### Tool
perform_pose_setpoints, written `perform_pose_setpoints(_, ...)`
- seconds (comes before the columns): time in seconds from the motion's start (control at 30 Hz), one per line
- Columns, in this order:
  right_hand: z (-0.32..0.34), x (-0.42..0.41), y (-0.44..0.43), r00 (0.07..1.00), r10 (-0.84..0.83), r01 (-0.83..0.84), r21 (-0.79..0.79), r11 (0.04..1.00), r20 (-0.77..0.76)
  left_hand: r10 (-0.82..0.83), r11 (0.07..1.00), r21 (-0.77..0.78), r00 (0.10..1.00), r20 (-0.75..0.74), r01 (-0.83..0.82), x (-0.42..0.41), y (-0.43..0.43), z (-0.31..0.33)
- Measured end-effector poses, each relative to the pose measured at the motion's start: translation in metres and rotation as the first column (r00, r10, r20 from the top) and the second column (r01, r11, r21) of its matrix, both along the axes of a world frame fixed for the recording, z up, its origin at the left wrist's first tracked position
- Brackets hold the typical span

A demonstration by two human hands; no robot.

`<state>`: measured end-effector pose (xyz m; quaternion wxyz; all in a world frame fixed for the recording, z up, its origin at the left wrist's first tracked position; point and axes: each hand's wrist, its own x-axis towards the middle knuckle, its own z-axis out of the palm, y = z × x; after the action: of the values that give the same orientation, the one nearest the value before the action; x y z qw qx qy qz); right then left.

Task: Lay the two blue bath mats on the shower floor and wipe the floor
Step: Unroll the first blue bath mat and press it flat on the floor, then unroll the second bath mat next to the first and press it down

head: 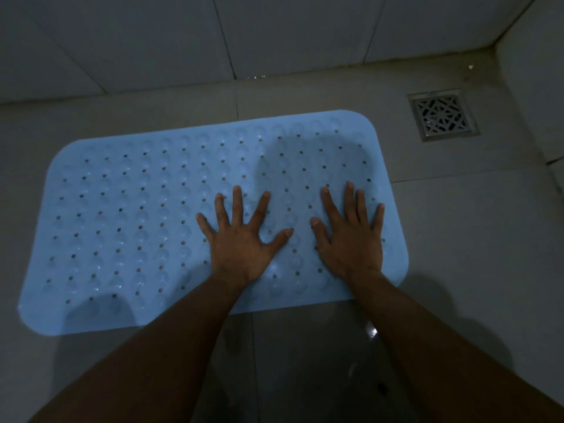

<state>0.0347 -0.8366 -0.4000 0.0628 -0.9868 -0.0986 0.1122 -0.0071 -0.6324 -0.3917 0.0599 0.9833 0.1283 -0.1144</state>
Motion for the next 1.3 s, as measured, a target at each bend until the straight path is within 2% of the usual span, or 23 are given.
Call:
perform_pose_setpoints(0.2,-0.002,-0.004,0.004,0.998,0.002,-0.002,-0.015,1.0,0.058,-0.011,0.999,-0.033,1.0,-0.022,0.01,-0.002,0.004,0.001)
perform_pose_setpoints(0.4,0.021,0.007,0.005,0.988,0.006,-0.007,-0.008,1.0,-0.155,-0.054,0.986,-0.165,0.991,-0.122,0.033,-0.001,0.019,0.017)
perform_pose_setpoints(0.5,0.045,0.007,0.02,0.98,0.033,-0.033,0.002,0.999,-0.194,-0.03,0.971,-0.239,0.997,-0.076,0.011,-0.012,0.036,0.033)
perform_pose_setpoints(0.73,0.11,0.011,0.1,0.976,0.142,-0.124,0.115,0.986,-0.164,0.049,0.974,-0.222,0.998,0.046,-0.037,-0.022,0.118,0.083)
perform_pose_setpoints(0.97,0.183,0.033,0.201,0.956,0.291,-0.282,0.148,0.948,-0.04,0.158,0.978,-0.165,0.967,0.199,-0.126,-0.018,0.233,0.154)
perform_pose_setpoints(1.2,0.256,0.052,0.33,0.895,0.442,-0.446,0.1,0.89,0.059,0.191,0.981,-0.053,0.918,0.347,-0.184,-0.028,0.374,0.223)
perform_pose_setpoints(1.3,0.292,0.053,0.39,0.866,0.489,-0.498,0.105,0.861,0.104,0.225,0.974,-0.054,0.895,0.385,-0.222,-0.041,0.431,0.253)
